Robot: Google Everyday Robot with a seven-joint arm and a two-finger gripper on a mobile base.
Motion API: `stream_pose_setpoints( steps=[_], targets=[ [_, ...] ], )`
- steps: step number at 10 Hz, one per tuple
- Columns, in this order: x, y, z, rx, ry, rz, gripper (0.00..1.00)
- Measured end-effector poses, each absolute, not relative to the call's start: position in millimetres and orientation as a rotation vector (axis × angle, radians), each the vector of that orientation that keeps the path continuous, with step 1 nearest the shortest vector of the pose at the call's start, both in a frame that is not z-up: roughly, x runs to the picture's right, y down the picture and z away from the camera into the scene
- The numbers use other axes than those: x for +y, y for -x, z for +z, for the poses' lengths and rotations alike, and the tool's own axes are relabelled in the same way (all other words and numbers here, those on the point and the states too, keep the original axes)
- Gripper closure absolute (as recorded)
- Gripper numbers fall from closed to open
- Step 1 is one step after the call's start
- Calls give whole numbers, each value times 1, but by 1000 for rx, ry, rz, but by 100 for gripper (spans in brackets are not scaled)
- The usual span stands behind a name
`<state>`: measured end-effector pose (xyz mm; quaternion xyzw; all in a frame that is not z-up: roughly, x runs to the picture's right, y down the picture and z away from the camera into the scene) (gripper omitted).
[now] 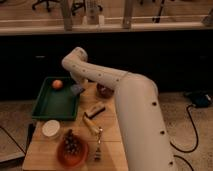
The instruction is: Wipe tray with sponge
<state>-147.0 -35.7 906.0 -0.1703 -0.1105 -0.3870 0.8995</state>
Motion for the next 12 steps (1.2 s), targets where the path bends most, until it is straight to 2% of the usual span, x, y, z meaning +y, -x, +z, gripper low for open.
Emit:
stream_pose_setpoints(
  steps=[12],
  targets=[
    [-30,152,914,-277,375,-851,97]
  ],
)
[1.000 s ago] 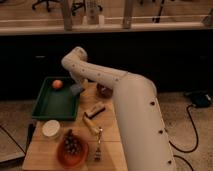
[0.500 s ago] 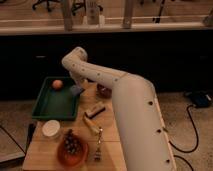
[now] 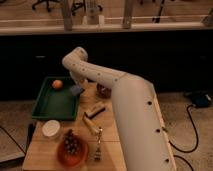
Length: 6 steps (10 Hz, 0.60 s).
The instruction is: Wipe tray with sponge
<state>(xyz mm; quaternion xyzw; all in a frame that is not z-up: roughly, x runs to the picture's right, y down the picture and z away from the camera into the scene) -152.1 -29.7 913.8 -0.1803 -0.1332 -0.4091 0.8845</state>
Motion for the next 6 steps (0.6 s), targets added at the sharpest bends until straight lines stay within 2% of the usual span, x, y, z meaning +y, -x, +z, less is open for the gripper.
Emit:
stream_pose_setpoints(
  steps=[6],
  targets=[
    [-25,152,916,-301,379,-878,97]
  ],
)
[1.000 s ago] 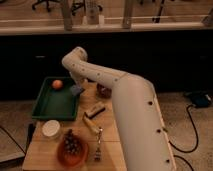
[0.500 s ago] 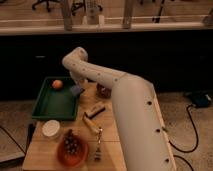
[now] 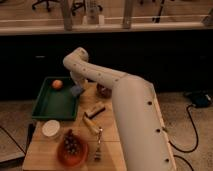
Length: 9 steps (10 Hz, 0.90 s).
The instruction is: Wipe tray with sponge
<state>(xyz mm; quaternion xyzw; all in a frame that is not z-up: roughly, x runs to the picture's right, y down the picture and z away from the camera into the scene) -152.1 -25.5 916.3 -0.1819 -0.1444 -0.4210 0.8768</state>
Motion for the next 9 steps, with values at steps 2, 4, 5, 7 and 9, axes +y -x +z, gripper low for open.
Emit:
stream_pose_setpoints(
  steps=[2,4,5,7,9],
  targets=[
    [-24,152,917,-309,381,-887,97],
    [-25,151,919,-314,380,-891,97],
    [-28,147,922,-316,380,-894,97],
    [-28,147,923,-320,380,-901,97],
    [-28,146,923,-323,374,-909,97]
  ],
)
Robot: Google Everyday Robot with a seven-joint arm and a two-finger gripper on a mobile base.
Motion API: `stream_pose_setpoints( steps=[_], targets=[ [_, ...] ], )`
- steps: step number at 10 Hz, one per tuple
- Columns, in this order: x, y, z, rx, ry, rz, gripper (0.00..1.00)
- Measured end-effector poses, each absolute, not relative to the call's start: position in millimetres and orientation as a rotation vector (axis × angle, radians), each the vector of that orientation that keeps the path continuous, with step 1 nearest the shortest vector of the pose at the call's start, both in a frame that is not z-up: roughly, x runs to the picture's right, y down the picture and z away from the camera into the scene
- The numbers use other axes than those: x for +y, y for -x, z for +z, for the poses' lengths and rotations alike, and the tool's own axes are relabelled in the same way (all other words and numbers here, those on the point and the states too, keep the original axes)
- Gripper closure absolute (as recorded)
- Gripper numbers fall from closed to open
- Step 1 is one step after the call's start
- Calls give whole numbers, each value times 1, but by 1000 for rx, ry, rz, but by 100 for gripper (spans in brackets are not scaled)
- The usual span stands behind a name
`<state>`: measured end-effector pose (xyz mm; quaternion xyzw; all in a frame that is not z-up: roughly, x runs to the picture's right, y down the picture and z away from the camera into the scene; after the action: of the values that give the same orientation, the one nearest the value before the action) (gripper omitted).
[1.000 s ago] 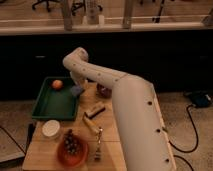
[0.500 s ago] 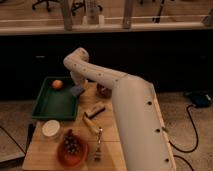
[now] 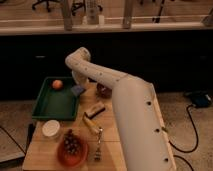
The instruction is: Wipe tray with sponge
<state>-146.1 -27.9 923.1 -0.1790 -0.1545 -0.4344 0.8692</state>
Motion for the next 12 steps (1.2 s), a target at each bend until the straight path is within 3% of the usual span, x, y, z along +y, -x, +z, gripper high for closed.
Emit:
stream_pose_setpoints(
  steps=[12],
  targets=[
    [-25,159,925,-347,337,-979,97]
  ],
)
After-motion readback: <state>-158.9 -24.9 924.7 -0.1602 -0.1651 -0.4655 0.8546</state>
